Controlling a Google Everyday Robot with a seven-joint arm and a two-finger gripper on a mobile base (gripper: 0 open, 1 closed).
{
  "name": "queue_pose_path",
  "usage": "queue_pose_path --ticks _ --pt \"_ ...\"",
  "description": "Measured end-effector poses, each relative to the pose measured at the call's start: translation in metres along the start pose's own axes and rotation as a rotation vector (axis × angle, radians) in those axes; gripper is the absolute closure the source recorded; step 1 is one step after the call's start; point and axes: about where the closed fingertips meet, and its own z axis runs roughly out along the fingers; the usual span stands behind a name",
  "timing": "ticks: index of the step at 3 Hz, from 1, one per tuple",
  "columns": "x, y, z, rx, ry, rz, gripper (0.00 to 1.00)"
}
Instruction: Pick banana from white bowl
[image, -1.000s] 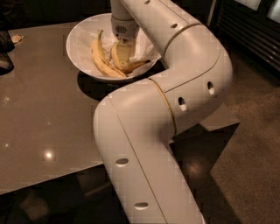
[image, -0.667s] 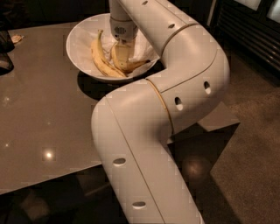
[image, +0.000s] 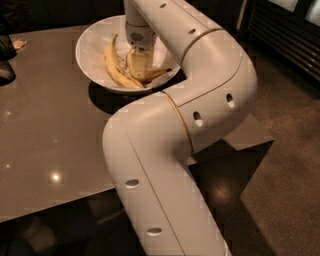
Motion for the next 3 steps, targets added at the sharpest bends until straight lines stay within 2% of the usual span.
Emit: queue_pose_path --ticks 2,3 --pt "-0.0005 -0.0024 0.0067 -0.008 0.005 0.001 0.49" --pt "0.0006 -0.0033 0.0107 -0.015 0.006 0.003 0.35"
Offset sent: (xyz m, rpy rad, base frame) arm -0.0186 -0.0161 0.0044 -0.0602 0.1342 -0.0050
